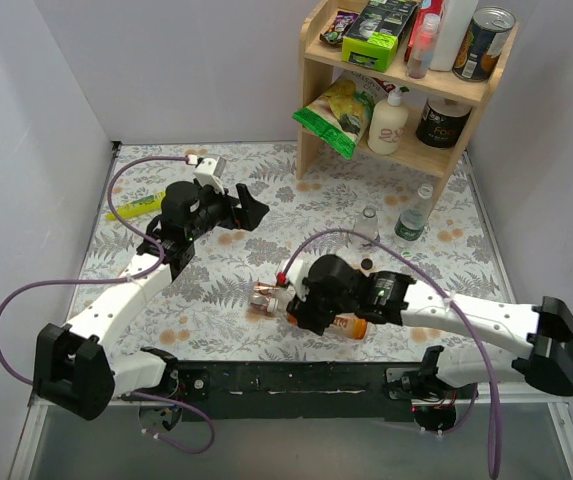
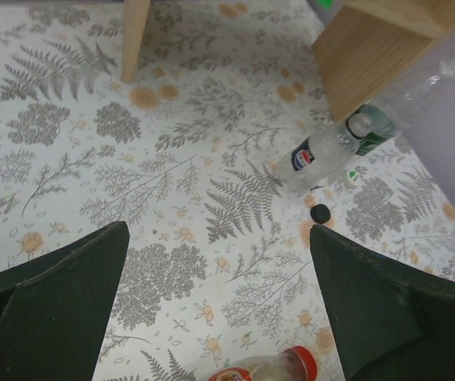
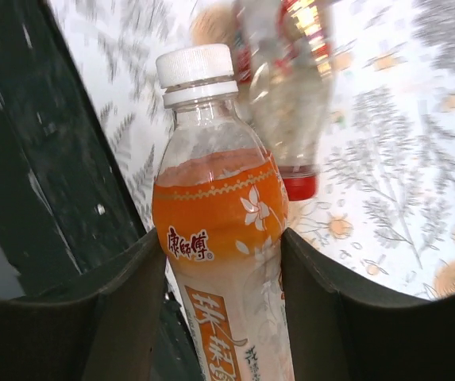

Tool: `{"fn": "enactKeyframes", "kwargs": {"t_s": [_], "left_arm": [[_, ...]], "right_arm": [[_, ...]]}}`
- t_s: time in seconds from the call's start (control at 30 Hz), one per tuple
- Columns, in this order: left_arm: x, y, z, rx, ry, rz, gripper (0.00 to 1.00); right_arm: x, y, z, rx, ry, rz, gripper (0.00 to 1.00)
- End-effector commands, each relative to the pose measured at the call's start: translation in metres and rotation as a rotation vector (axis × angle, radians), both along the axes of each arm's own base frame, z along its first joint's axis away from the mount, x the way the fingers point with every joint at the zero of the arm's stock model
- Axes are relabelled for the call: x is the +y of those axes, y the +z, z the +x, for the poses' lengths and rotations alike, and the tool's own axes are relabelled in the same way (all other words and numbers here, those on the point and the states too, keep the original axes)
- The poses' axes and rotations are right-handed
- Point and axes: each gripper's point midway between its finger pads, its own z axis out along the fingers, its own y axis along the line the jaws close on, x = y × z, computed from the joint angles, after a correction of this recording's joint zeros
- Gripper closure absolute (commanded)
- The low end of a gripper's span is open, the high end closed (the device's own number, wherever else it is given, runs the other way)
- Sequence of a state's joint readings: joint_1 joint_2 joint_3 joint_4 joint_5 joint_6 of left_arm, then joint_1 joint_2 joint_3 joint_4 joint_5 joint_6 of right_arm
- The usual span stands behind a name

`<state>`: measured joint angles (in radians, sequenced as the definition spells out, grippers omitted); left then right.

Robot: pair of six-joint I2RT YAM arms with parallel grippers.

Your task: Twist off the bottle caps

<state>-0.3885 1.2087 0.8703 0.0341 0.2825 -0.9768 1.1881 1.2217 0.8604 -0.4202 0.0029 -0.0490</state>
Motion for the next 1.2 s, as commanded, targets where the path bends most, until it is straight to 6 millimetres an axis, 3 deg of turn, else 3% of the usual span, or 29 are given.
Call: {"fn": "enactKeyframes", "kwargs": {"t_s": [0.0,0.17,0.23,0.27,0.3,0.37,0.43,0.47,0.53,0.57,0.63,0.67,0.73,0.9,1.03,1.17], "left_arm": [[-0.008,0.056,-0.02,-0.158,-0.078,-0.11,0.02],[-0.03,0.08,-0.052,-0.198,-0.26,-0.245,0.02],[-0.041,0.084,-0.075,-0.207,-0.401,-0.288,0.02],[-0.046,0.096,-0.085,-0.241,-0.461,-0.333,0.02],[-0.05,0.09,-0.097,-0.228,-0.53,-0.344,0.02],[-0.055,0.091,-0.105,-0.217,-0.597,-0.378,0.02],[-0.06,0.088,-0.113,-0.189,-0.663,-0.388,0.02],[-0.061,0.089,-0.115,-0.177,-0.675,-0.405,0.02],[-0.065,0.082,-0.116,-0.137,-0.704,-0.415,0.02],[-0.068,0.083,-0.121,-0.145,-0.735,-0.422,0.02],[-0.074,0.079,-0.125,-0.117,-0.758,-0.428,0.02],[-0.079,0.076,-0.127,-0.097,-0.764,-0.427,0.02],[-0.084,0.07,-0.125,-0.092,-0.762,-0.409,0.02],[-0.095,0.063,-0.134,-0.058,-0.792,-0.408,0.02],[-0.097,0.055,-0.128,-0.036,-0.746,-0.388,0.02],[-0.096,0.06,-0.129,-0.06,-0.744,-0.396,0.03]], "right_arm": [[-0.015,0.062,0.043,0.022,-0.28,0.165,0.5],[-0.038,0.109,0.108,-0.016,-0.565,0.415,0.57],[-0.038,0.131,0.131,-0.044,-0.658,0.538,0.59],[-0.039,0.14,0.138,-0.054,-0.686,0.592,0.59],[-0.037,0.145,0.142,-0.036,-0.724,0.646,0.6],[-0.033,0.18,0.156,-0.089,-0.742,0.801,0.62],[-0.029,0.201,0.16,-0.095,-0.742,0.901,0.65],[-0.026,0.222,0.161,-0.114,-0.72,0.987,0.66],[-0.02,0.232,0.159,-0.096,-0.697,1.046,0.71],[-0.016,0.245,0.158,-0.106,-0.666,1.108,0.72],[-0.012,0.246,0.155,-0.075,-0.648,1.156,0.72],[-0.011,0.258,0.153,-0.087,-0.623,1.217,0.72],[-0.005,0.256,0.147,-0.065,-0.604,1.254,0.72],[0.009,0.27,0.133,-0.068,-0.558,1.348,0.72],[0.019,0.274,0.123,-0.049,-0.539,1.393,0.73],[0.019,0.272,0.119,-0.054,-0.55,1.416,0.73]]}}
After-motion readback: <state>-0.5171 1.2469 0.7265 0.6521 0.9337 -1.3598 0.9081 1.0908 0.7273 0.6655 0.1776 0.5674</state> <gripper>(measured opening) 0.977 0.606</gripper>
